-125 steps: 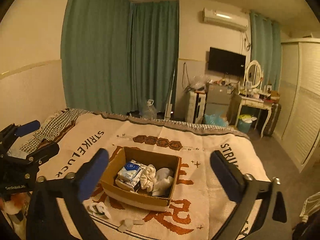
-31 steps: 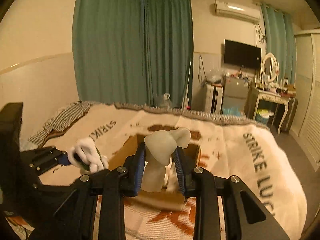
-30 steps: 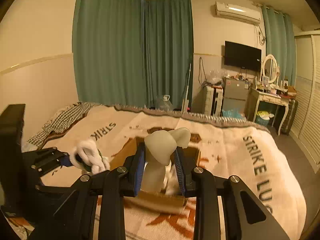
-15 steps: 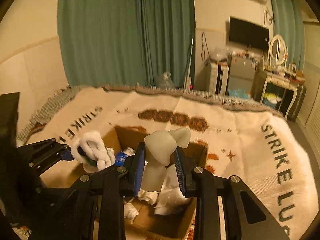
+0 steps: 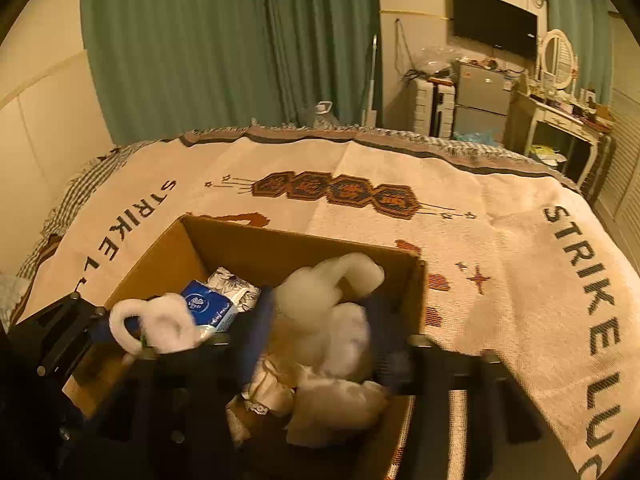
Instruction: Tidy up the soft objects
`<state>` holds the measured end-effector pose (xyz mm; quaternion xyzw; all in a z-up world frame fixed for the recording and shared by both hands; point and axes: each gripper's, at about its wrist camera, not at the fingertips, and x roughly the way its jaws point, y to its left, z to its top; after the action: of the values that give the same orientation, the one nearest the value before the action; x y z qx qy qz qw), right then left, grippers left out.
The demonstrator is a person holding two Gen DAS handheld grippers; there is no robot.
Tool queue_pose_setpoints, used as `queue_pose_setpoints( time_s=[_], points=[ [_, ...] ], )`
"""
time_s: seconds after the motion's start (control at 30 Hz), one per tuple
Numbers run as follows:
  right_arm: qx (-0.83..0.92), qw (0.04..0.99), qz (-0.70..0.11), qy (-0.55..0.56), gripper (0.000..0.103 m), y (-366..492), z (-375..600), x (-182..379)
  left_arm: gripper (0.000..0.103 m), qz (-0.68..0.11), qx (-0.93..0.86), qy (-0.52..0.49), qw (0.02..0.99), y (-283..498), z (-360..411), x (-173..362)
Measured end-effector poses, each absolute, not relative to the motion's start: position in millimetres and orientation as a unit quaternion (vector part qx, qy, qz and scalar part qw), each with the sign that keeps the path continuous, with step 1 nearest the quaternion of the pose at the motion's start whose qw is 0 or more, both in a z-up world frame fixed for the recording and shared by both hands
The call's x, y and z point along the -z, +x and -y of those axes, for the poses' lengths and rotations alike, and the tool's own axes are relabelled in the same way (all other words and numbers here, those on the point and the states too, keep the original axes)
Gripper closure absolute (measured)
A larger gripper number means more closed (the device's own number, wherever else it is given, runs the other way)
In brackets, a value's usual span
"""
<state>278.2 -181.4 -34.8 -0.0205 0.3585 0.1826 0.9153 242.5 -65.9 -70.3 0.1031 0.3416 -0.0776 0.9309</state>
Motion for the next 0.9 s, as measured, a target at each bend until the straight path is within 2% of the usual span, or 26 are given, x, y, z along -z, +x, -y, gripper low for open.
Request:
queue_pose_setpoints(
  time_s=[0.23,0.53,0.57,0.6,0.63,0.77,0.9],
  points=[
    [-0.164,0.935,-0.315,-0.018,0.043,236,197,-28,0.031,-0.320,0.046,0.100,0.941,212,60,26],
    [-0.130,0.968,-0.215,-0.024,0.042,128,217,-149,0.030,-0.187,0.035,0.080,0.978,114,44,-100],
    [-0.124,0.972,-0.198,-0.027,0.042,109,220,-164,0.028,-0.167,0.036,0.077,0.982,100,42,-115],
    [-0.122,0.975,-0.186,-0.027,0.042,94,223,-174,0.013,-0.143,0.034,0.073,0.986,83,39,-130],
    [-0.121,0.977,-0.176,-0.026,0.039,81,225,-183,0.004,-0.127,0.032,0.068,0.989,74,36,-137],
    [-0.116,0.986,-0.119,-0.030,0.025,20,230,-212,0.004,-0.053,0.032,0.043,0.997,18,22,-167],
    [-0.120,0.989,-0.072,-0.050,0.002,-29,224,-223,0.004,-0.021,0.026,0.018,0.999,-15,8,-173]
  ],
)
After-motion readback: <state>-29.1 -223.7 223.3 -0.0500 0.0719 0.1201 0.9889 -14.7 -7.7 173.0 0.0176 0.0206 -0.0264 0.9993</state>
